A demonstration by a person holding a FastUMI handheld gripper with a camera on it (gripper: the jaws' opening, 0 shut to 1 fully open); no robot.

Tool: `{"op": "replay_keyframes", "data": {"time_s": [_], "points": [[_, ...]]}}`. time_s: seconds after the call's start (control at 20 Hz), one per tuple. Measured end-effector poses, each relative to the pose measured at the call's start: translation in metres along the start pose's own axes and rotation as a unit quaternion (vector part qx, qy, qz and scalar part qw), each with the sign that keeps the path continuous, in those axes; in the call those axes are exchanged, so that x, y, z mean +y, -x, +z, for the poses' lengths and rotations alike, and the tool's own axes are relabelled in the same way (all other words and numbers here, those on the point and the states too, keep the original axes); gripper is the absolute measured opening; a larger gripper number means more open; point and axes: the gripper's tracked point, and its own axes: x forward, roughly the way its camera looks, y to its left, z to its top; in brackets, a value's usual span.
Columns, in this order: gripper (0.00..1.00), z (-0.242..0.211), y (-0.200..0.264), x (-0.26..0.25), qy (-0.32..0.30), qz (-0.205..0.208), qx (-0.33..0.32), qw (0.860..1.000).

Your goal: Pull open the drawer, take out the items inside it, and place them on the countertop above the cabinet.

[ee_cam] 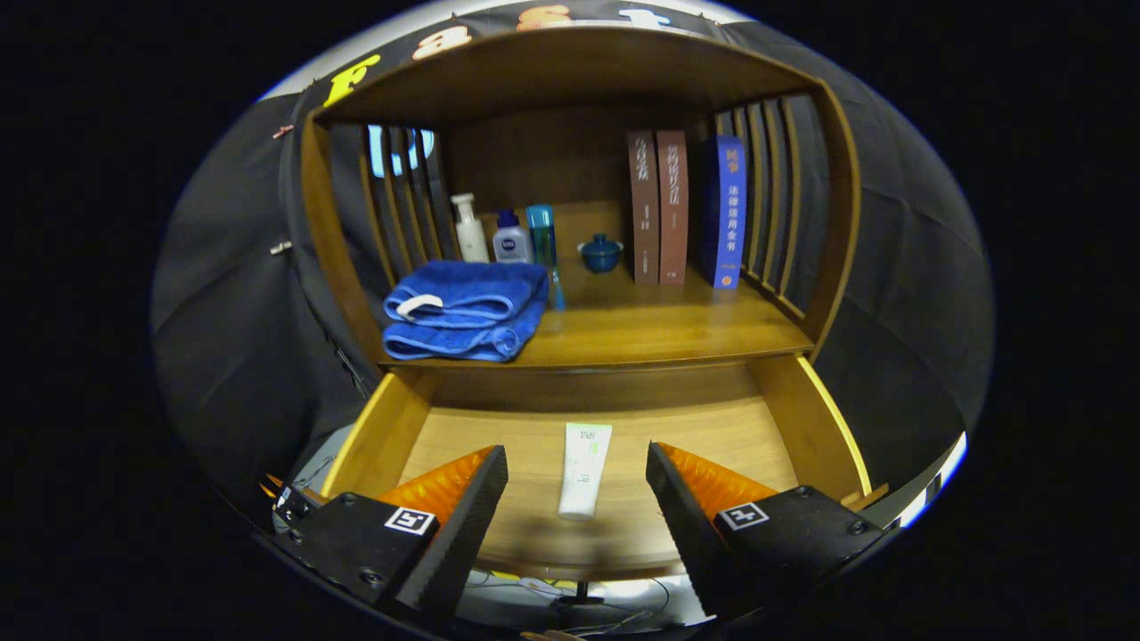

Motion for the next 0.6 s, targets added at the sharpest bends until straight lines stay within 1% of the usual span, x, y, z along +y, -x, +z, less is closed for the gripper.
{"op": "replay_keyframes", "data": {"time_s": [0.15,0.3,0.45,0.6], "points": [[1.00,-0.010,-0.039,0.009,-0.007,0.017,0.060,0.998],[1.00,-0.032,-0.070,0.000,-0.010,-0.009,0.124,0.992],[1.00,-0.057,-0.083,-0.007,-0.029,-0.021,0.178,0.983],[1.00,-0.082,-0.091,-0.017,-0.031,-0.031,0.225,0.973]]}}
